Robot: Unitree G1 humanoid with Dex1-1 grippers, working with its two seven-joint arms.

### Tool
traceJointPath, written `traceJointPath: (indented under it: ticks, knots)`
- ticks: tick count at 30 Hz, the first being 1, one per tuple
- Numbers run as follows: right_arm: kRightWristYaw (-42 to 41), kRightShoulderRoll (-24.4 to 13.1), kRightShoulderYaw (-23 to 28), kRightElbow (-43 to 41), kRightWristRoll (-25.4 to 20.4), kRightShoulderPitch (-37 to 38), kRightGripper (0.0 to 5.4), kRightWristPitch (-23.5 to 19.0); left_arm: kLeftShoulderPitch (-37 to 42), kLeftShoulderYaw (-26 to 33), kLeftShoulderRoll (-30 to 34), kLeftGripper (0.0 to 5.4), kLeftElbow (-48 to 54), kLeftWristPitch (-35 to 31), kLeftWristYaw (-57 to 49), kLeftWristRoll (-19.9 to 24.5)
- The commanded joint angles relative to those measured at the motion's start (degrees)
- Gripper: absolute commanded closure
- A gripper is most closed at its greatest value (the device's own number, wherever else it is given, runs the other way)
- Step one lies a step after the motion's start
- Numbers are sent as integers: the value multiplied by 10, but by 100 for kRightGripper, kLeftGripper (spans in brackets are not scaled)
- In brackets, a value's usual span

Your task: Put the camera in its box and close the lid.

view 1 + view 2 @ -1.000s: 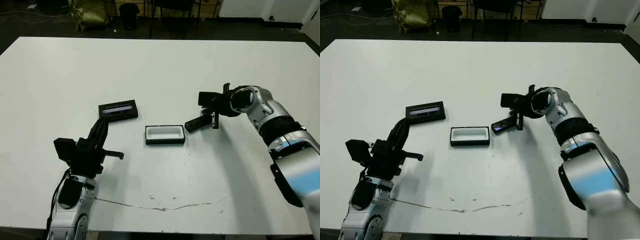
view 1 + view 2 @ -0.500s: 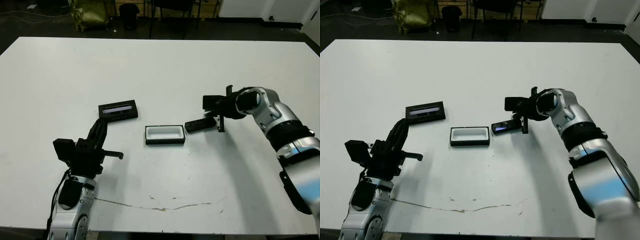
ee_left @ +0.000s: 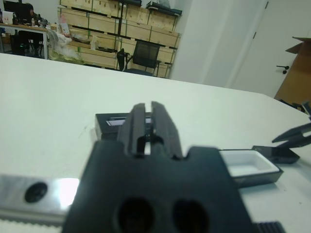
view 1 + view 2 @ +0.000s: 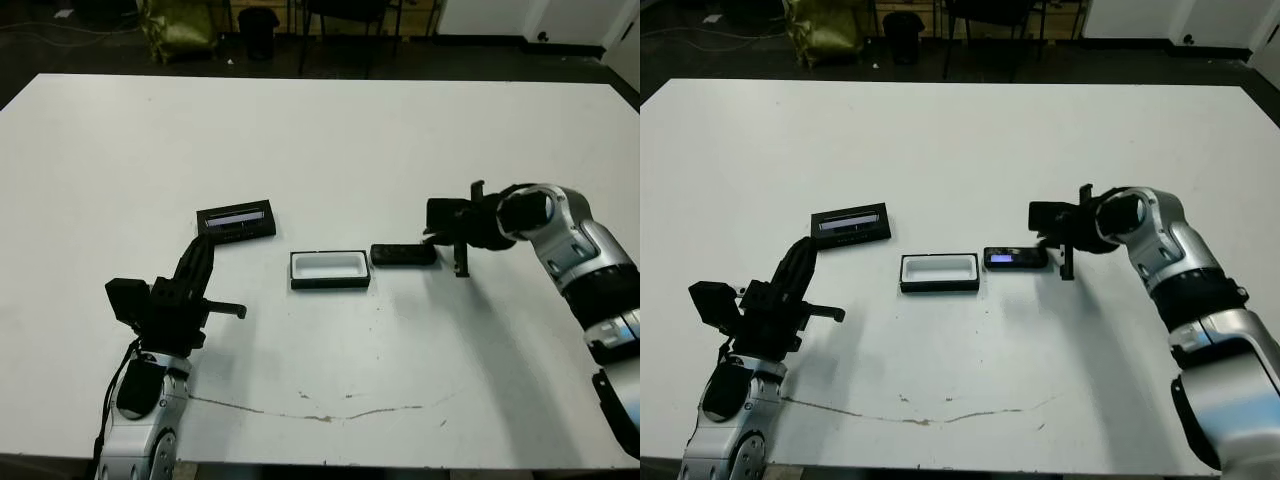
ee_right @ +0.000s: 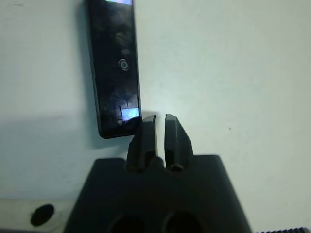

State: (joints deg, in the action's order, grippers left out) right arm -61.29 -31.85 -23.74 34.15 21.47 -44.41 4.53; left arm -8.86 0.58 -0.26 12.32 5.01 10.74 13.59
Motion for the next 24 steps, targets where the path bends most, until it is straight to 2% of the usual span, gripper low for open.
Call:
traceJointPath:
  ticks: [1, 5, 8, 12, 24]
  knots:
    - [-8, -12, 1, -11, -9, 19, 540, 8, -7, 1, -1, 539, -4, -10, -7, -2]
    - [-13, -12, -1, -17, -20, 26, 540, 22, -9, 1, 3, 539, 3, -19, -5, 2]
    - [-23, -8, 4, -24, -36, 34, 540, 2, -9, 2, 3, 539, 1, -18, -3, 2]
    - [-30, -13, 8, -40, -55, 47, 540, 9, -10, 3, 2, 539, -1, -14, 1, 6]
    - [-57, -28, 11, -96, -70, 74, 540, -35, -9, 3, 1, 539, -8, -6, 1, 4]
